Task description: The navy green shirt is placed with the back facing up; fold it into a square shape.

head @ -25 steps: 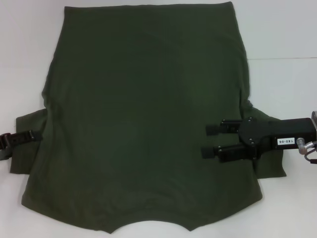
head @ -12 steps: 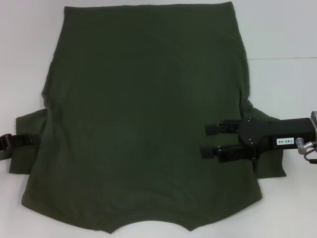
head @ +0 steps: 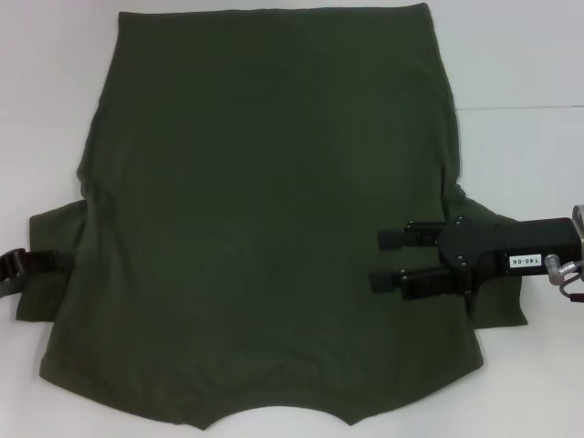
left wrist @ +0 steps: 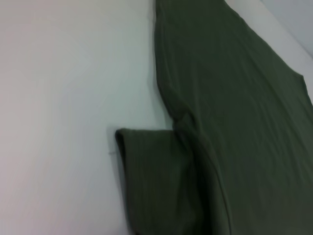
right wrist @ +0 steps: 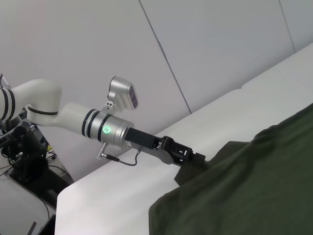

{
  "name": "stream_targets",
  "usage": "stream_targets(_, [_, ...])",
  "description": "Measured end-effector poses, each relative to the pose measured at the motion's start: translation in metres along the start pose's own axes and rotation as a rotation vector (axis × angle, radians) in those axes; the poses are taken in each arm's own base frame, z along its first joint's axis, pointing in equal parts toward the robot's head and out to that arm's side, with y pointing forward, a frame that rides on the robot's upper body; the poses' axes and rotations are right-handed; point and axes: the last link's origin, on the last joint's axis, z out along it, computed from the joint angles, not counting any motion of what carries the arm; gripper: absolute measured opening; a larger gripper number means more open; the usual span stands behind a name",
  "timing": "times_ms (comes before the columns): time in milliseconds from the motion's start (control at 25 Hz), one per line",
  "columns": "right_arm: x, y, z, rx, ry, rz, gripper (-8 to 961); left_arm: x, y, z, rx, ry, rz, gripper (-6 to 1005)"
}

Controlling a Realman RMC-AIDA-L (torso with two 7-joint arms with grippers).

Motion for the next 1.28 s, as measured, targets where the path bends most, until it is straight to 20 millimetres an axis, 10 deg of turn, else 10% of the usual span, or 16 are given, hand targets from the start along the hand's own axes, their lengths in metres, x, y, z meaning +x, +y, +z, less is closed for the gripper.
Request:
stream_targets(240, [0.0002,0.0,0.0004,0.0,0.0,0.002,916,-0.0001,0.0028,0.0038,0.007,-0.026,-0.01,483])
stream_targets(760, [0.0003,0.0004,0.0007,-0.002,0.0,0.005,915,0.0017,0.0021,0.0026,0.012,-0.025,-0.007,70])
stream_targets(1280, [-0.0011,0.0,0.0014,-0.002,0.0,0.002,915,0.002,0.0025,0.0028,0.011,-0.026,-0.005,19])
